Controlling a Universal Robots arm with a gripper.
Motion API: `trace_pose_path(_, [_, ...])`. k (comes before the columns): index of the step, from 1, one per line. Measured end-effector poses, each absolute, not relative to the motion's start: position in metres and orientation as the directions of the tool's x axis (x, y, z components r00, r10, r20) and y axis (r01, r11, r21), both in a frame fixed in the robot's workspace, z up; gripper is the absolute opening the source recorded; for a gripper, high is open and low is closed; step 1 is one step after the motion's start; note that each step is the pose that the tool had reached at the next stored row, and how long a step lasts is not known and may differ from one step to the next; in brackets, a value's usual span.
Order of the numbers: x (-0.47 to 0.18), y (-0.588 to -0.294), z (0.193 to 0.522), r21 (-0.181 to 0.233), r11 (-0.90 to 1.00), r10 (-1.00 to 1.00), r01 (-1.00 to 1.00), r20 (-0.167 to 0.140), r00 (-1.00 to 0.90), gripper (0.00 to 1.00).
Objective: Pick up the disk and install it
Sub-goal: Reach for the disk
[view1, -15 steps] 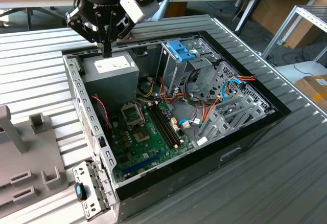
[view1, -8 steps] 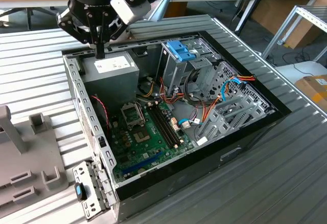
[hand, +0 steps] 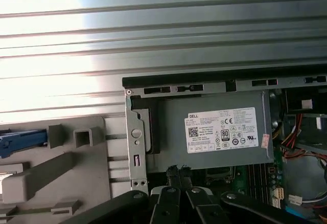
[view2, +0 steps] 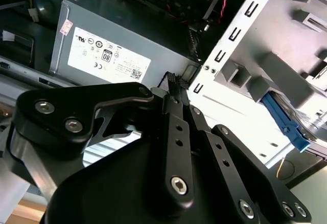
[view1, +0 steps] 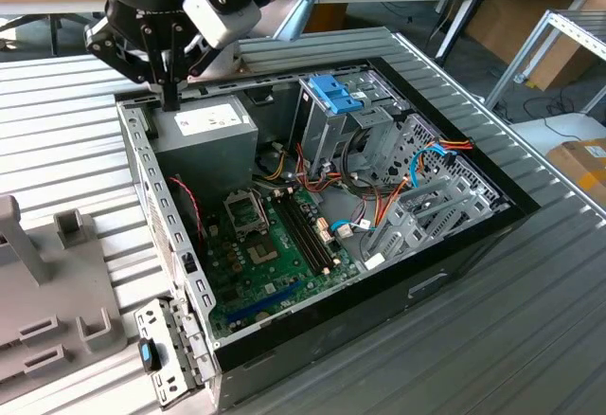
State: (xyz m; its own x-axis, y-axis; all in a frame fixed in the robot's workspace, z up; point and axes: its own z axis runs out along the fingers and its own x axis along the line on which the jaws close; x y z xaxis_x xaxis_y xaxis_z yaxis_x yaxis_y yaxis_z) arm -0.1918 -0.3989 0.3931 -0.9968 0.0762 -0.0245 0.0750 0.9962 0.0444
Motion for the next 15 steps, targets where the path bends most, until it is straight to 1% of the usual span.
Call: trace_pose_path(15, [-0.222,-0.399,0.393,0.044,0.996,0.076,0.075,-0.025,-0.997,0.11])
